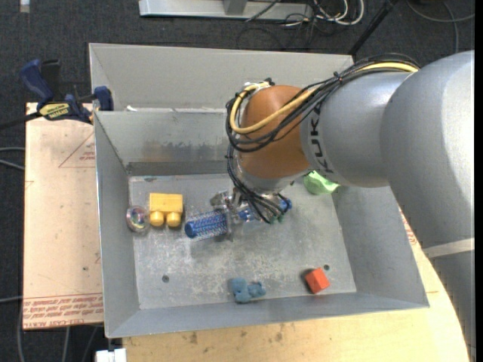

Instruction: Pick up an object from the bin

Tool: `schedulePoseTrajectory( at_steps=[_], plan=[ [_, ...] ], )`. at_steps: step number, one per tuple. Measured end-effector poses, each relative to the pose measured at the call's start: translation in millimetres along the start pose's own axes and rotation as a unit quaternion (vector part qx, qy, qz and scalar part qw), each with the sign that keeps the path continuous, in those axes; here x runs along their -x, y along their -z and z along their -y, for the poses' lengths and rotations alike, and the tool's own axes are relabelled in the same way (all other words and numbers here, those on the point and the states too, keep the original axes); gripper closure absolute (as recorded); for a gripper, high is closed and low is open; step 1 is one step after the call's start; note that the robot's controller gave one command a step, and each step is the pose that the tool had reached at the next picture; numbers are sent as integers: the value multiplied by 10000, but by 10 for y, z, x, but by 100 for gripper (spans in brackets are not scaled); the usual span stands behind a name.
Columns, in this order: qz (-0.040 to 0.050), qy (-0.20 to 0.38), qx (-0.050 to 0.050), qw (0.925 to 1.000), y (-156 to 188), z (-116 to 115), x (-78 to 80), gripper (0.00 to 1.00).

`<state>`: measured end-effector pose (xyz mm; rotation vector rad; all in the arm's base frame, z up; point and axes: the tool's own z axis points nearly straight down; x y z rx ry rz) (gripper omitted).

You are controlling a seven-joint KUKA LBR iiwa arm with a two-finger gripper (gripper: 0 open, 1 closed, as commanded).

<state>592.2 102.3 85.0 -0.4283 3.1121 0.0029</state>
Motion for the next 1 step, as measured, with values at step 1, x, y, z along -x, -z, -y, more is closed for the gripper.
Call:
schedulePoseTrajectory(
  at_steps=[1],
  plan=[
    [52,113,-10,9999,1474,-52,102,100]
  ],
)
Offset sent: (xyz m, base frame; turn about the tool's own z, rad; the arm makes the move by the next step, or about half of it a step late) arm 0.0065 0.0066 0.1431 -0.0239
